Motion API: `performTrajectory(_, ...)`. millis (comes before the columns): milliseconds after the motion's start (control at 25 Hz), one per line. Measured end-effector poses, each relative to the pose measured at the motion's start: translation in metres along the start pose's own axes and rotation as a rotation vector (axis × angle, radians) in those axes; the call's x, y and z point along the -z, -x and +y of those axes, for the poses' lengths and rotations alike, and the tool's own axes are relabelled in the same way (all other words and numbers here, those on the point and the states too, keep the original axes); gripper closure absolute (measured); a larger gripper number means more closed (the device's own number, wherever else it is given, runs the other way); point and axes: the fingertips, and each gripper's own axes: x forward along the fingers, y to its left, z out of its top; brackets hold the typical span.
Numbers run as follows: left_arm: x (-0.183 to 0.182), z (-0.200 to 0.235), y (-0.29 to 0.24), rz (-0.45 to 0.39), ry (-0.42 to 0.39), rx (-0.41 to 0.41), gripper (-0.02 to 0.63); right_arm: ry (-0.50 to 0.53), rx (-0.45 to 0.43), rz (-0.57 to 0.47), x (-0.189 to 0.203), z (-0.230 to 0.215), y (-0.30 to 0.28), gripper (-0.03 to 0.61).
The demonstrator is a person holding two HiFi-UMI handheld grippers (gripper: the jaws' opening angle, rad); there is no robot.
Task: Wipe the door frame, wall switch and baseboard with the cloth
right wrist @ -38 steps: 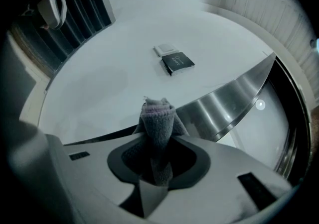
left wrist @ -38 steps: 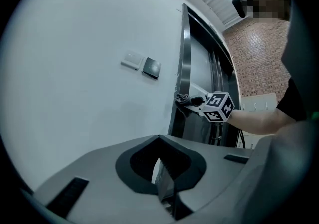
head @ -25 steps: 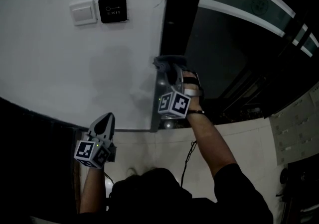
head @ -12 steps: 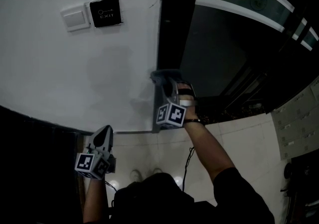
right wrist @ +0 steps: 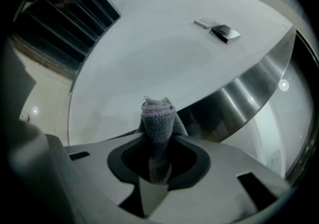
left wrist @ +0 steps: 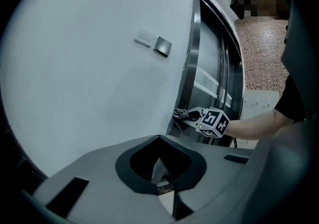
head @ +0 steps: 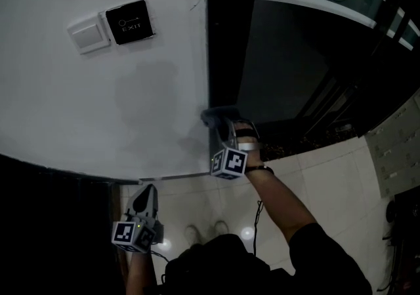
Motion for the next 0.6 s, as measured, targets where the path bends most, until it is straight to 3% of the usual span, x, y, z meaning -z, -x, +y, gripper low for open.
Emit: performTrajectory(600, 0.021, 0.02, 0.026, 0.051, 0.01, -0.057, 0.614, -0.012, -0.101, 0.068, 0.024, 0.058, -0.019, 0.486)
